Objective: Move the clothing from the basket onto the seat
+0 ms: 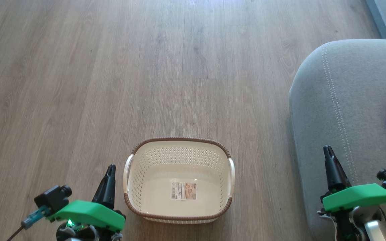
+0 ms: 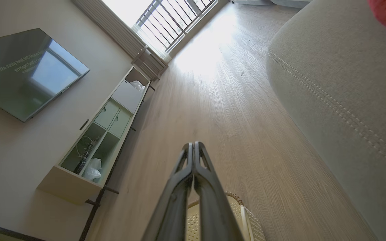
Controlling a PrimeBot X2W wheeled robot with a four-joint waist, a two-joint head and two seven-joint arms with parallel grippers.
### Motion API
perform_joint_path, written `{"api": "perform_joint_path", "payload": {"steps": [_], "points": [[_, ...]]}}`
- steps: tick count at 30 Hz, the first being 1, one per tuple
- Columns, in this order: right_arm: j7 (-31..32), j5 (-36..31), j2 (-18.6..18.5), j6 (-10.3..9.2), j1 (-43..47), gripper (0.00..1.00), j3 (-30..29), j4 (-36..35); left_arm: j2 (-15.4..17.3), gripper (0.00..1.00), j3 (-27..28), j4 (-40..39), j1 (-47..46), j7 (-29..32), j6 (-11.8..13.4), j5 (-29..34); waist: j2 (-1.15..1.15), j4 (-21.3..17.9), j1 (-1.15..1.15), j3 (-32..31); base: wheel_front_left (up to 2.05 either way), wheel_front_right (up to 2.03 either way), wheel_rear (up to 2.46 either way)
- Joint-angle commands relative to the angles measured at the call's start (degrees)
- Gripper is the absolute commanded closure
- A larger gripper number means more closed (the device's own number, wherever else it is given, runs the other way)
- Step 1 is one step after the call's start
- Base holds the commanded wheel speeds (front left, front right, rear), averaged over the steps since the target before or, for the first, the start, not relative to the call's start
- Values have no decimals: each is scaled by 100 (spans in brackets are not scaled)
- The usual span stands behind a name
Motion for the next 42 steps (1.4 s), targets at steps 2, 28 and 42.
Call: {"api": "perform_joint_path", "payload": {"steps": [2, 28, 42], "points": [[54, 232, 12, 0, -304, 100, -21, -155, 79, 100, 158, -153, -310, 49, -82, -238, 0, -13, 0, -7, 0, 0, 0], [491, 1817, 59, 0, -396, 100, -200, -68, 90, 100, 579, 1, -457, 467, -356, -1966, 0, -152, 0, -75, 0, 0, 0], [732, 2666, 90, 0, -447, 100, -304, -21, 86, 100, 818, 86, -537, 703, -504, -2886, 0, -227, 0, -111, 0, 0, 0]]}}
